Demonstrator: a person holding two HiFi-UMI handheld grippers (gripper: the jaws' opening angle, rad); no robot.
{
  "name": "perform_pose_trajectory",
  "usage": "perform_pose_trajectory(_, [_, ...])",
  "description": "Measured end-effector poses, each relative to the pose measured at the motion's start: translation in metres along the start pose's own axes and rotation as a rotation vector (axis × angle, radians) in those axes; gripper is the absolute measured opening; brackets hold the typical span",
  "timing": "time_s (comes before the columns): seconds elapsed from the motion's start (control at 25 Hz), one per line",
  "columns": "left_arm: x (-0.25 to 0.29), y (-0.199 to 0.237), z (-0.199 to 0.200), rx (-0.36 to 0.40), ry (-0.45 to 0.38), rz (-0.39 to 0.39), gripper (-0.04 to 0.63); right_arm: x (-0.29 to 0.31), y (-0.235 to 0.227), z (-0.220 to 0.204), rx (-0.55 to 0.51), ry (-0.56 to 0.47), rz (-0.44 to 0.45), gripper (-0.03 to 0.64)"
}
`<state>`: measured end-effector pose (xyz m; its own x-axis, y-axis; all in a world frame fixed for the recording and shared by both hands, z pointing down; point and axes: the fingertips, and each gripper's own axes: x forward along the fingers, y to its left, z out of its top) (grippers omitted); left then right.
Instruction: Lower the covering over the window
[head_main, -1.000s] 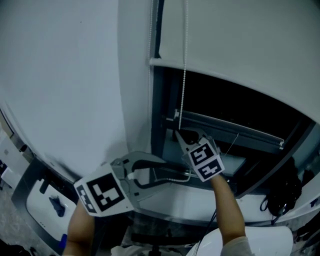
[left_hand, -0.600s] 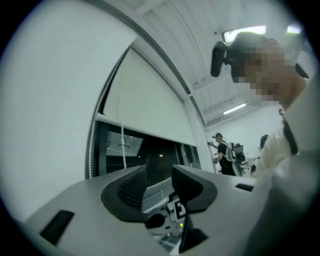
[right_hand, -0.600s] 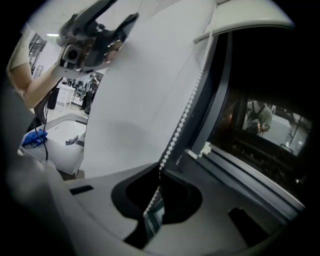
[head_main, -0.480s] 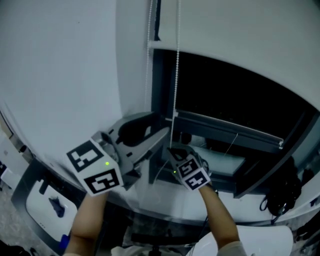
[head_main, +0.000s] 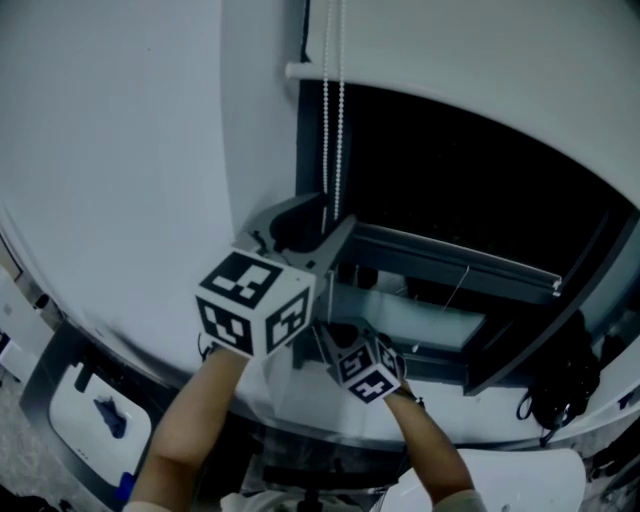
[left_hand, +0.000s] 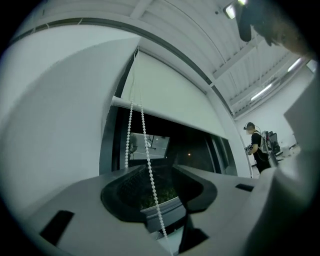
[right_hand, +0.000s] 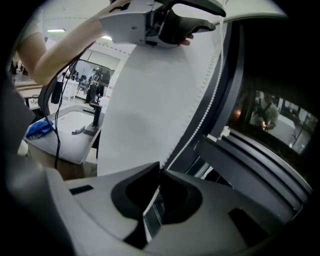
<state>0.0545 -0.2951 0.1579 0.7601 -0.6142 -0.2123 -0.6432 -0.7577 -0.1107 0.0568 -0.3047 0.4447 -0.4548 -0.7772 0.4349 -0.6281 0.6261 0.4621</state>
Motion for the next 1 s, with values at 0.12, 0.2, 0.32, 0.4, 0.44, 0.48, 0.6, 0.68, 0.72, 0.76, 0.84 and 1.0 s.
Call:
perform_pose_trajectory(0.12, [0.007, 0.003, 0.0, 0.005, -0.001, 0.028, 0.146, -0.001, 0.002, 0.001, -0.007, -0.004, 0.004, 0.008])
perform_pose_trajectory(0.2, [0.011, 0.006, -0.001, 0.012, 0.003, 0.058, 0.144, -0.003, 0.005, 0.002, -0.012, -0.003, 0.009, 0.008])
perform_pose_trajectory(0.32, [0.016, 0.008, -0.007, 0.038, 0.026, 0.074, 0.144, -0.007, 0.011, 0.006, -0.009, -0.017, 0.012, 0.008])
perform_pose_trajectory(0.4, [0.016, 0.009, -0.008, 0.047, 0.019, 0.082, 0.071, -0.009, 0.014, 0.004, 0.0, -0.021, 0.013, 0.008])
perform_pose_trajectory(0.44, [0.015, 0.009, -0.007, 0.041, 0.009, 0.083, 0.045, -0.01, 0.013, 0.003, 0.005, -0.02, 0.012, 0.008])
perform_pose_trajectory(0.48, [0.013, 0.008, -0.007, 0.029, -0.002, 0.082, 0.034, -0.011, 0.012, 0.001, 0.008, -0.02, 0.011, 0.008])
perform_pose_trajectory(0.6, [0.01, 0.006, -0.005, 0.01, -0.026, 0.082, 0.031, -0.013, 0.005, -0.002, 0.019, -0.017, 0.007, 0.008])
perform_pose_trajectory(0.68, [0.009, 0.004, -0.004, 0.023, -0.031, 0.082, 0.028, -0.013, 0.004, -0.004, 0.021, -0.012, 0.008, 0.009])
perform_pose_trajectory(0.72, [0.009, 0.002, -0.003, 0.041, -0.033, 0.084, 0.025, -0.014, 0.005, -0.003, 0.019, -0.01, 0.011, 0.009])
perform_pose_trajectory(0.76, [0.008, 0.001, -0.002, 0.067, -0.037, 0.09, 0.025, -0.014, 0.006, -0.002, 0.015, -0.01, 0.017, 0.01])
perform_pose_trajectory(0.84, [0.006, 0.0, 0.001, 0.124, -0.047, 0.105, 0.025, -0.018, 0.008, 0.0, 0.007, -0.002, 0.035, 0.011])
perform_pose_trajectory(1.0, [0.007, -0.001, 0.002, 0.191, -0.033, 0.105, 0.017, -0.028, 0.008, 0.005, 0.029, -0.003, 0.094, 0.014])
